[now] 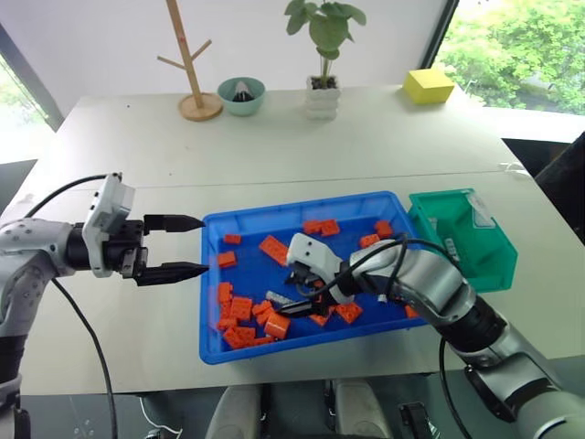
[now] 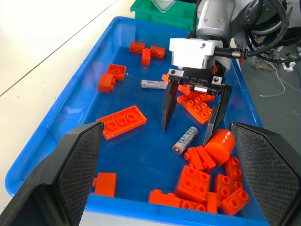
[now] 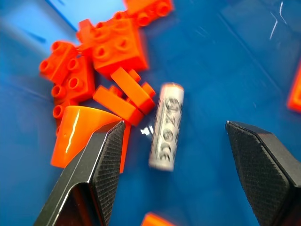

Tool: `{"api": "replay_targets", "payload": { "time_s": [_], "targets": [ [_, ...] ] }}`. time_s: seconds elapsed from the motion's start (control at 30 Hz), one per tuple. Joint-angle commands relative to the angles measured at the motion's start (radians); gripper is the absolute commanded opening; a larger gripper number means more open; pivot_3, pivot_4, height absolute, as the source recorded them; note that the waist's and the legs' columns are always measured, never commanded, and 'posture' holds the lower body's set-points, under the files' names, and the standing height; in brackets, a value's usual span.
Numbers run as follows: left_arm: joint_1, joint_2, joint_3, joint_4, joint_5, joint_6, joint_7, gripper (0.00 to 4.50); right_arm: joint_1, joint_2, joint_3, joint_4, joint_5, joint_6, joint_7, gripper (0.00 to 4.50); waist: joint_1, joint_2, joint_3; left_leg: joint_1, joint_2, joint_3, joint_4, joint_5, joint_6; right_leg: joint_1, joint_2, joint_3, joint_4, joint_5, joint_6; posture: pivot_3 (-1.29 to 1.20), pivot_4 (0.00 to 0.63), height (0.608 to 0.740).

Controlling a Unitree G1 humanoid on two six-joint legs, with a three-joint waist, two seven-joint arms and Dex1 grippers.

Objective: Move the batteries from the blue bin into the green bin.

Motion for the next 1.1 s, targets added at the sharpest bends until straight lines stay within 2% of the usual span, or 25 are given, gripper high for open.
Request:
{"api": "replay_targets", "payload": {
  "time_s": [0.03, 0.07, 0.17, 0.33, 0.47, 0.6, 0.67, 0.73, 0.87, 1.0, 1.1],
  "targets": [
    [-0.014, 0.015, 0.028, -0.014, -0.015, -0.006, -0.002, 4.5, 0.003, 0.02, 0.031, 0.037, -0.036, -0.028, -0.002, 3.49, 0.001, 0.0, 0.0, 0.0, 0.0, 0.0, 0.0, 0.0, 0.0, 0.0, 0.0, 0.0, 0.0, 0.0, 0.0, 0.0, 0.15, 0.702],
    [-0.015, 0.014, 0.028, -0.014, -0.016, -0.005, -0.001, 4.5, 0.006, 0.019, 0.033, 0.043, -0.045, -0.035, -0.001, 3.49, 0.001, 0.0, 0.0, 0.0, 0.0, 0.0, 0.0, 0.0, 0.0, 0.0, 0.0, 0.0, 0.0, 0.0, 0.0, 0.0, 0.15, 0.702],
    [-0.017, 0.014, 0.027, -0.013, -0.016, -0.005, -0.002, 4.5, 0.027, -0.003, 0.053, 0.048, -0.073, -0.062, 0.008, 2.68, 0.002, 0.0, 0.0, 0.0, 0.0, 0.0, 0.0, 0.0, 0.0, 0.0, 0.0, 0.0, 0.0, 0.0, 0.0, 0.0, 0.15, 0.702],
    [-0.032, 0.011, 0.021, -0.001, -0.014, -0.009, -0.003, 4.5, 0.049, -0.045, 0.07, 0.061, -0.13, -0.118, 0.024, 0.1, 0.004, -0.001, -0.001, 0.001, 0.0, 0.0, 0.0, 0.0, 0.0, 0.002, 0.0, 0.0, 0.0, 0.0, 0.0, 0.0, 0.15, 0.702],
    [-0.05, 0.005, 0.011, 0.013, -0.009, -0.013, -0.005, 4.5, 0.055, -0.053, 0.044, 0.049, -0.125, -0.11, 0.041, 0.06, 0.005, -0.001, -0.001, 0.005, 0.0, 0.0, 0.0, 0.0, 0.0, 0.006, 0.0, 0.0, -0.001, 0.0, 0.0, 0.0, 0.15, 0.702],
    [-0.064, 0.001, 0.0, 0.025, -0.004, -0.017, -0.011, 4.5, 0.016, -0.047, -0.047, 0.004, -0.069, -0.056, 0.062, 0.06, 0.007, -0.001, -0.001, 0.007, 0.0, 0.0, 0.0, 0.0, 0.0, 0.008, 0.0, 0.0, -0.001, 0.0, 0.0, 0.0, 0.15, 0.702],
    [-0.072, -0.001, -0.005, 0.03, -0.004, -0.015, -0.013, 4.5, -0.046, -0.021, -0.201, -0.009, 0.01, 0.022, 0.052, 0.06, 0.005, -0.001, 0.0, 0.007, 0.0, 0.0, 0.0, 0.0, 0.0, 0.008, 0.0, 0.0, -0.001, 0.0, 0.0, 0.0, 0.15, 0.702],
    [-0.076, -0.003, -0.01, 0.031, -0.005, -0.014, -0.017, 4.5, -0.115, -0.043, -0.357, -0.001, 0.06, 0.076, 0.041, 0.06, 0.005, -0.001, 0.0, 0.006, 0.0, 0.0, 0.0, 0.0, 0.0, 0.007, 0.0, 0.0, -0.001, 0.0, 0.0, 0.0, 0.15, 0.702],
    [-0.085, -0.009, -0.019, 0.03, -0.002, -0.022, -0.018, 4.5, -0.14, -0.261, -0.531, 0.042, 0.035, 0.066, 0.054, 0.06, 0.019, -0.001, 0.0, 0.005, 0.0, -0.001, -0.001, 0.0, 0.0, 0.006, 0.0, -0.002, -0.001, 0.0, 0.0, 0.0, 0.15, 0.702],
    [-0.094, -0.016, -0.023, 0.028, -0.005, -0.022, -0.014, 4.5, 0.03, -0.498, -0.644, 0.091, -0.006, 0.0, 0.096, 0.06, 0.031, -0.002, 0.0, 0.003, -0.001, -0.002, -0.002, -0.001, 0.001, 0.007, -0.002, -0.005, -0.005, 0.0, 0.0, 0.0, 0.15, 0.702],
    [-0.106, -0.025, -0.035, 0.044, 0.005, -0.032, -0.018, 4.5, 0.183, -0.588, -0.725, 0.116, -0.027, -0.047, 0.107, 0.06, 0.027, -0.001, 0.0, 0.001, -0.001, -0.001, -0.001, -0.001, 0.001, 0.006, -0.004, -0.005, -0.005, 0.0, -0.001, 0.0, 0.15, 0.702]
  ]
}}
